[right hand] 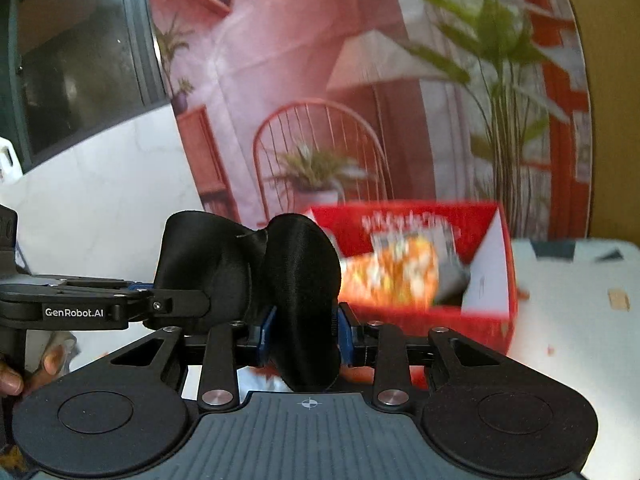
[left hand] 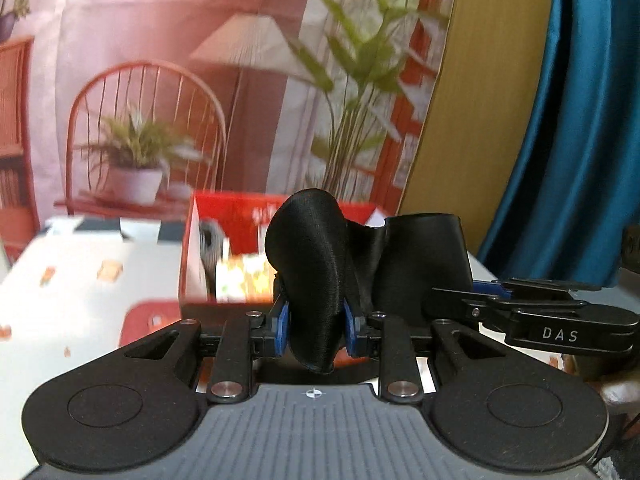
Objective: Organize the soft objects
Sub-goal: 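Lift the black eye mask with both tools and carry it over the box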
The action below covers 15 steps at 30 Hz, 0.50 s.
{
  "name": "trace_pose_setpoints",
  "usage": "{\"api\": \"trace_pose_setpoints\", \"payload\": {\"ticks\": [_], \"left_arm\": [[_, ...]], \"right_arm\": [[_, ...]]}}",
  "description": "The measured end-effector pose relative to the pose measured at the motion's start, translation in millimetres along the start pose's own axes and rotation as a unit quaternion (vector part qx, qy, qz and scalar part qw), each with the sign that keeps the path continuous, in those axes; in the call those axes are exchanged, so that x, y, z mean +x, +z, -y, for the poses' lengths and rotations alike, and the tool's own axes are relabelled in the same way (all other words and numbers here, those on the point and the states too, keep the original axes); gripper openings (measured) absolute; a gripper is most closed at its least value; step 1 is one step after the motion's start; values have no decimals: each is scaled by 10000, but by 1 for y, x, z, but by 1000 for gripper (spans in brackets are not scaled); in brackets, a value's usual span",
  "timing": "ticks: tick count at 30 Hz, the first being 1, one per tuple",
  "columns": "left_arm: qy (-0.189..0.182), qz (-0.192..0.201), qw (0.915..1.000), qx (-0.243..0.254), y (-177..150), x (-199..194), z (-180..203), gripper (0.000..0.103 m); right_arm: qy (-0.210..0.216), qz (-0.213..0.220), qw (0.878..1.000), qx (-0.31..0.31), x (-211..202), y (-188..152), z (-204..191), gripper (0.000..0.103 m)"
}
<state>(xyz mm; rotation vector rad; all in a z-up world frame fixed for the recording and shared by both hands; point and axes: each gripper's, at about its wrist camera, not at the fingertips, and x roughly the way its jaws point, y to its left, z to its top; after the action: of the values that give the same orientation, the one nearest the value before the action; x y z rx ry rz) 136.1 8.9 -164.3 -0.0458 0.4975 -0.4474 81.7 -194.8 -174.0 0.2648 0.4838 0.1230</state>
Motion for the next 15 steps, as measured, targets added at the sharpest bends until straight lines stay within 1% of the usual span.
{"api": "trace_pose_setpoints", "payload": {"ticks": [7, 15], "left_arm": [[81, 284, 9995, 82, 34, 13, 4, 28], [191, 518, 9983, 183, 68, 40, 4, 28]], "right_arm": [[16, 347, 9993, -99, 13, 39, 6, 29], [-42, 557, 9984, -118, 38, 67, 20, 29]]}}
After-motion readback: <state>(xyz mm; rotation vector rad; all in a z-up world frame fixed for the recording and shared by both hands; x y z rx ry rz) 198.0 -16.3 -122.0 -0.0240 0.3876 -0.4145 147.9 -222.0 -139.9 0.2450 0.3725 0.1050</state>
